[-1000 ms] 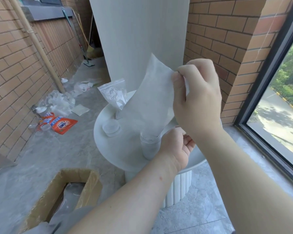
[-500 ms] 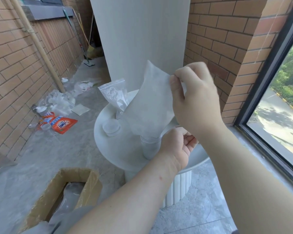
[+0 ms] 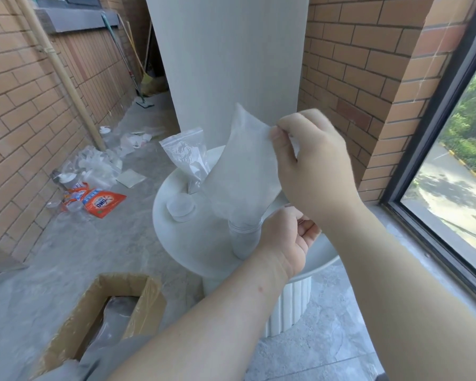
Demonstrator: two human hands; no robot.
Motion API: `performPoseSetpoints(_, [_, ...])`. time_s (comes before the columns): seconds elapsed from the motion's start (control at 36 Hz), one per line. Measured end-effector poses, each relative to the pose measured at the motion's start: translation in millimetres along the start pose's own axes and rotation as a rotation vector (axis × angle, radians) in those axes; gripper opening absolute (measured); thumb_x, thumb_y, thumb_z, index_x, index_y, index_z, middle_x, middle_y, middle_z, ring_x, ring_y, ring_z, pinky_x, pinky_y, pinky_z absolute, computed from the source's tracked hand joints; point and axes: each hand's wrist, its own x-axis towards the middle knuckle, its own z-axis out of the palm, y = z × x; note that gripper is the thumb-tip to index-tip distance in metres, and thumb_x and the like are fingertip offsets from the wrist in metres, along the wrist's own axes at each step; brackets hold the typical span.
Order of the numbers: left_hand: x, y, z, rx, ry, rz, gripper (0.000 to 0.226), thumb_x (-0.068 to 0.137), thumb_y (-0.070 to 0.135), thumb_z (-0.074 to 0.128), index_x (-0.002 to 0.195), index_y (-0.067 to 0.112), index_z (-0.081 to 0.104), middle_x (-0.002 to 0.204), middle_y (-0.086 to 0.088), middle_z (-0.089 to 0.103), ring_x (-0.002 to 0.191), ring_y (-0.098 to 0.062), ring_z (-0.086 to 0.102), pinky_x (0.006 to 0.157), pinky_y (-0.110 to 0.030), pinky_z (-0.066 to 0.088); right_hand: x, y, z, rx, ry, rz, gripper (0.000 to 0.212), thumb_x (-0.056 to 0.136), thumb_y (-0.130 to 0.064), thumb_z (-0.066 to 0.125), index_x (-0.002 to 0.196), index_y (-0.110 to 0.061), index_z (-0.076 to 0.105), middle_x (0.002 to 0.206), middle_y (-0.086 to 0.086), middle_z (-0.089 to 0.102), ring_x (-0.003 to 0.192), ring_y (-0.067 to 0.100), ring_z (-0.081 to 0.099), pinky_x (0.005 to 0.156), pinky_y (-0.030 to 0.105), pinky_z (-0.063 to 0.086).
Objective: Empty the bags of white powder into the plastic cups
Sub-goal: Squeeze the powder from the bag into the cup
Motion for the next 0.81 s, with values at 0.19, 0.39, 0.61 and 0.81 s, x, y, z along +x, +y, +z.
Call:
performPoseSetpoints(0.19, [-0.3,3.3,-0.4,0.086,-0.015,-0.01,0.061,0.095,-0.009,0.039,0.042,0.018,0.051,0.038,0.008,0.046,0.031,-0.005,0.048,0.037,-0.013,0.041,0.5,7.0,1.9,0.05,-0.026,0.004,0.02,0.1,-0.019,0.051,0.093,-0.008,0.067,0.096,0.006,0.063,0.088,0.031,0.059,0.074,0.05,0.05])
performPoseSetpoints(0.39, [-7.5,5.7,1.3,0.05,0.023,-0.031,0.051,0.095,-0.008,0.039,0.052,0.016,0.05,0.04,0.008,0.048,0.032,-0.007,0.048,0.038,-0.014,0.041,-0.2,9.6,1.1,0.023,-0.012,-0.018,0.02,0.101,-0.018,0.05,0.093,-0.007,0.065,0.096,0.007,0.063,0.088,0.033,0.059,0.071,0.051,0.05])
performPoseSetpoints(0.61, [-14.3,8.6,4.2,-0.053,0.029,-0.078,0.039,0.092,-0.01,0.038,0.063,0.014,0.049,0.042,0.006,0.054,0.032,-0.008,0.05,0.041,-0.016,0.044,0.5,12.9,2.1,0.041,-0.006,-0.006,0.02,0.101,-0.017,0.051,0.094,-0.006,0.065,0.095,0.007,0.061,0.085,0.029,0.057,0.071,0.047,0.049])
performPoseSetpoints(0.81, [-10.1,7.7,3.4,-0.124,-0.005,-0.075,0.037,0.088,-0.012,0.034,0.069,0.01,0.057,0.053,0.001,0.064,0.044,-0.01,0.061,0.067,-0.025,0.055,-5.6,24.8,1.3,0.047,-0.013,0.036,0.02,0.103,-0.018,0.05,0.095,-0.006,0.064,0.09,0.004,0.061,0.079,0.02,0.051,0.069,0.042,0.043])
